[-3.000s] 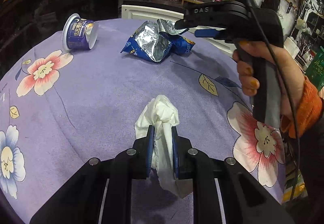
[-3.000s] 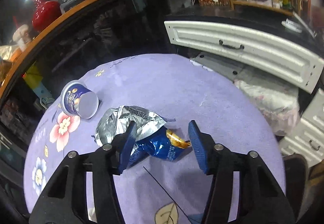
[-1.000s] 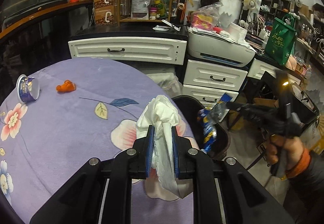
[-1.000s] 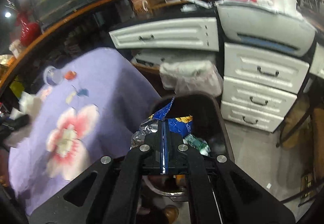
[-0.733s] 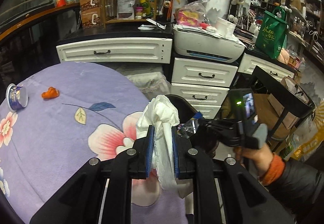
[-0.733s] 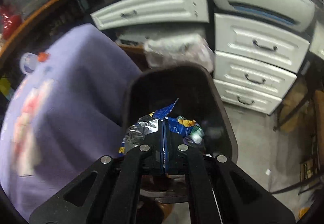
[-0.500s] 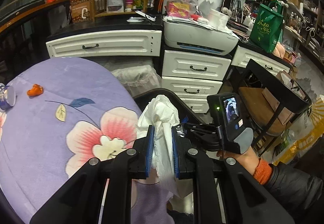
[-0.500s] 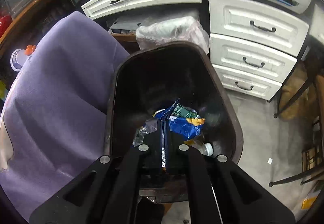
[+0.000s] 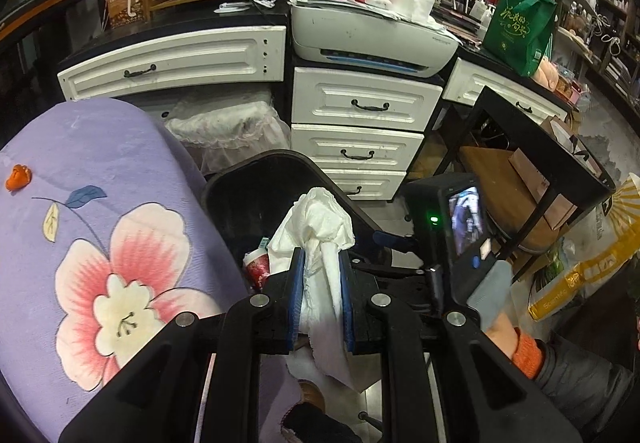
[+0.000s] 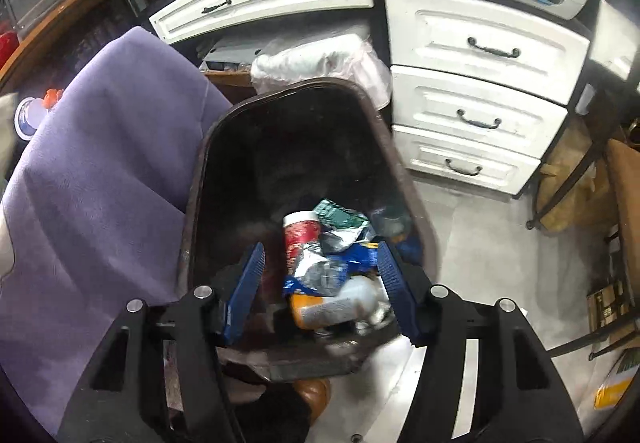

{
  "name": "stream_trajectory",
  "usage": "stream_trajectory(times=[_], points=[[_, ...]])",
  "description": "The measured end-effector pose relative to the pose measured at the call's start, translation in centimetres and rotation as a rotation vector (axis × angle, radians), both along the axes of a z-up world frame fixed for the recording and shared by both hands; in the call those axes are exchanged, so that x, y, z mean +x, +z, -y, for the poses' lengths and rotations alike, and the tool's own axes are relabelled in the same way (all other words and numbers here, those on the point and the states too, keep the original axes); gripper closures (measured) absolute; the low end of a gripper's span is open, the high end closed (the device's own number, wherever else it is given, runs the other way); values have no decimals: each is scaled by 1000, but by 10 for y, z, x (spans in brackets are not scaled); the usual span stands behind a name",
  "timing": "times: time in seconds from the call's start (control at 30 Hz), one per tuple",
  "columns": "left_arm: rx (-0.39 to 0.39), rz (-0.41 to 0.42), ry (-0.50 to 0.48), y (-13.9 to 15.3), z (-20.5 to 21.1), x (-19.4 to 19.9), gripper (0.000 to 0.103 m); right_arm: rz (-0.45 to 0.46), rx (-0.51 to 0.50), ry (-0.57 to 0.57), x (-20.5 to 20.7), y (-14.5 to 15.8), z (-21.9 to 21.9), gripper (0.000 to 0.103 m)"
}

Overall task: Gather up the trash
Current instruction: 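Open the right tool to drop the chip bag while the left tool releases the tissue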

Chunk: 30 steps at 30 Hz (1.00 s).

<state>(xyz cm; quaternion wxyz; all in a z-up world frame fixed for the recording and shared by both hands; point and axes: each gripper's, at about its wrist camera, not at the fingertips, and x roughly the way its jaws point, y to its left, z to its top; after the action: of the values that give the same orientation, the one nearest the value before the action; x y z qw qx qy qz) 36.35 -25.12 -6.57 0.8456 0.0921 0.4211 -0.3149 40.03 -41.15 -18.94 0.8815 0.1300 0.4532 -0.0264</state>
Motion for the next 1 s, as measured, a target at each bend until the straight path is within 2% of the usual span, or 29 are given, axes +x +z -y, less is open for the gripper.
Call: stream_trajectory(times=[0.2, 0.37, 0.43, 0.6, 0.7, 0.77, 0.83, 0.9, 1.0], points=[[33, -61, -13, -25, 30, 15, 87, 47, -59, -27, -37, 19, 15, 40], [83, -80, -9, -47, 52, 24, 87, 89, -98, -58, -71, 34, 30, 37], [94, -82, -6, -51, 56, 27, 87, 108, -120, -79, -85, 38, 36, 31], [94, -83, 5, -52, 61, 27, 85, 122, -116, -123, -102, 43, 50, 30], [79, -78, 10, -50, 64, 26, 76, 120, -111, -141, -104, 43, 54, 30], [81, -68, 21, -50, 66, 27, 64, 123, -113, -153, -108, 44, 56, 30], [88, -49, 37, -50, 66, 26, 44, 127, -99, -159, -109, 46, 57, 30], [89, -31, 42, -48, 66, 25, 34, 128, -92, -161, -111, 47, 56, 30], [90, -7, 40, -42, 65, 20, 25, 134, -94, -158, -112, 51, 54, 30]])
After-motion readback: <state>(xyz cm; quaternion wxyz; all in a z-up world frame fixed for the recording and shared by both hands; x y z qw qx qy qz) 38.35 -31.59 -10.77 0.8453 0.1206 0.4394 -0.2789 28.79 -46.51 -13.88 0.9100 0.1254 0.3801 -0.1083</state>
